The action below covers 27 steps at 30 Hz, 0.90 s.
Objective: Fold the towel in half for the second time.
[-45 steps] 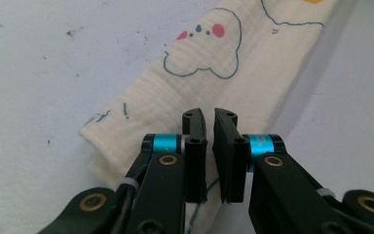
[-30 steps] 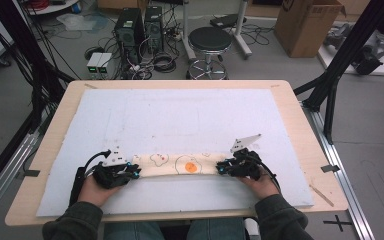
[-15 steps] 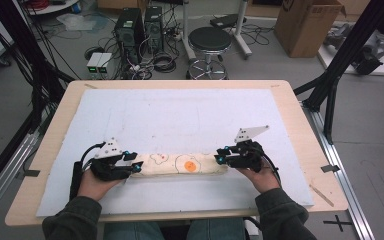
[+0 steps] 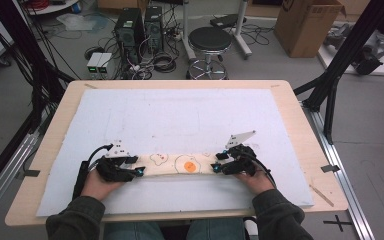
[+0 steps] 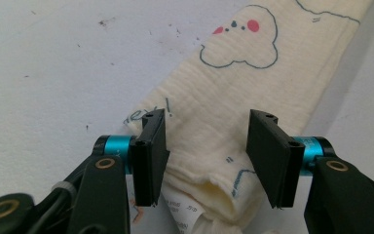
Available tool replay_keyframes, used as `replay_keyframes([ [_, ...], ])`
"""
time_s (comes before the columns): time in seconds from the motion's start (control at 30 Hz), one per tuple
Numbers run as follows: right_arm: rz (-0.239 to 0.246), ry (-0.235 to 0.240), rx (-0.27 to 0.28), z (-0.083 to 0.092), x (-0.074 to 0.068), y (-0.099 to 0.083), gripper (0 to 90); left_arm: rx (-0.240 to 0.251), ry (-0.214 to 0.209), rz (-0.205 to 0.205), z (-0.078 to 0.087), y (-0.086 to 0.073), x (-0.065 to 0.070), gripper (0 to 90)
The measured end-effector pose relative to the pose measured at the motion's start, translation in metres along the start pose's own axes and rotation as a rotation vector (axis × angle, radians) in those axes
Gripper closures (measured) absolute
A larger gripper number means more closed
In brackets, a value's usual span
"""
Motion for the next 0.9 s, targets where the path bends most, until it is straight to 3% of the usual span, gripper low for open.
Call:
replay_keyframes([
  [0.23,0.053,-0.043,-0.008,0.0019,-0.0039,-0.0041,46.7,0.03,-0.007,0.006,0.0006,-0.0027,0.0001,49.6],
  [0.37,0.076,-0.056,-0.018,0.0019,-0.0061,-0.005,46.7,0.026,0.004,-0.011,0.0008,-0.0032,0.0004,49.9],
  [0.9,0.085,-0.077,0.0,0.0027,-0.0069,-0.0077,46.8,0.03,0.015,-0.023,0.0007,-0.0039,0.0003,50.6],
])
Point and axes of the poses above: each handheld gripper's, and its own axes: z roughly backward along the jaws, y roughly out of its top, x roughly to its right, the point moved 9 cm from there along -z, roughly forward along the jaws, and after that the axes turned 10 degrees about z, right-handed, at the moved point
